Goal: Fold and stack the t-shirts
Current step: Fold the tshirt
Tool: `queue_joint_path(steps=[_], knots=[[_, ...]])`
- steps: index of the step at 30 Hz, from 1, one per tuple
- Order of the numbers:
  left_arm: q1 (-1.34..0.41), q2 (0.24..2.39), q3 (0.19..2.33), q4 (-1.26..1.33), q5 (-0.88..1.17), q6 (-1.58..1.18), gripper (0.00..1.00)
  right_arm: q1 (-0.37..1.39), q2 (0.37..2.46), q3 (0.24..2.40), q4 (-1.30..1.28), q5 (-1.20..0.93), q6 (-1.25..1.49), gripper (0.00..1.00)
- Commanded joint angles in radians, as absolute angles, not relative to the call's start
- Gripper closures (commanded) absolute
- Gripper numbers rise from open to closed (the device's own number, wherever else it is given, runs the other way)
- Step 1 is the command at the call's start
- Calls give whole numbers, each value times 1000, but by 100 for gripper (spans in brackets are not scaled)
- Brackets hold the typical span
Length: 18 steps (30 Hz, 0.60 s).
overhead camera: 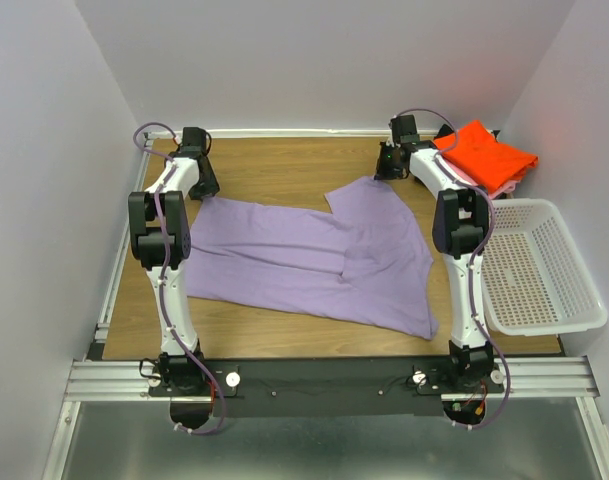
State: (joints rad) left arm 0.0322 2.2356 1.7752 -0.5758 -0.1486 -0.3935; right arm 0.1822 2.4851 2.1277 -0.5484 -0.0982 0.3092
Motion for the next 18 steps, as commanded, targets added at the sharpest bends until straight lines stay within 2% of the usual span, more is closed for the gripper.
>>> queue_joint_path(steps=[1,3,4,6,7,8,9,18], knots=[[31,2256,1799,-575,-179,-406,51,190,2479,2089,-620,-90,279,98],[32,2261,1795,-574,-176,-410,56,192,2479,2088,-620,-94,279,98],[32,2260,1793,-571,-173,-410,62,190,2476,2088,-621,-92,278,98],[31,2264,1787,-565,-155,-407,79,189,2473,2086,-621,-92,281,98],[28,2266,1787,-565,-146,-407,92,189,2471,2086,-620,-92,282,98],[28,2266,1786,-561,-141,-403,97,189,2470,2086,-620,-94,284,98],[28,2267,1784,-560,-137,-399,100,186,2467,2088,-621,-95,293,98],[26,2286,1879,-545,-75,-397,100,123,2451,2195,-624,-106,340,98]])
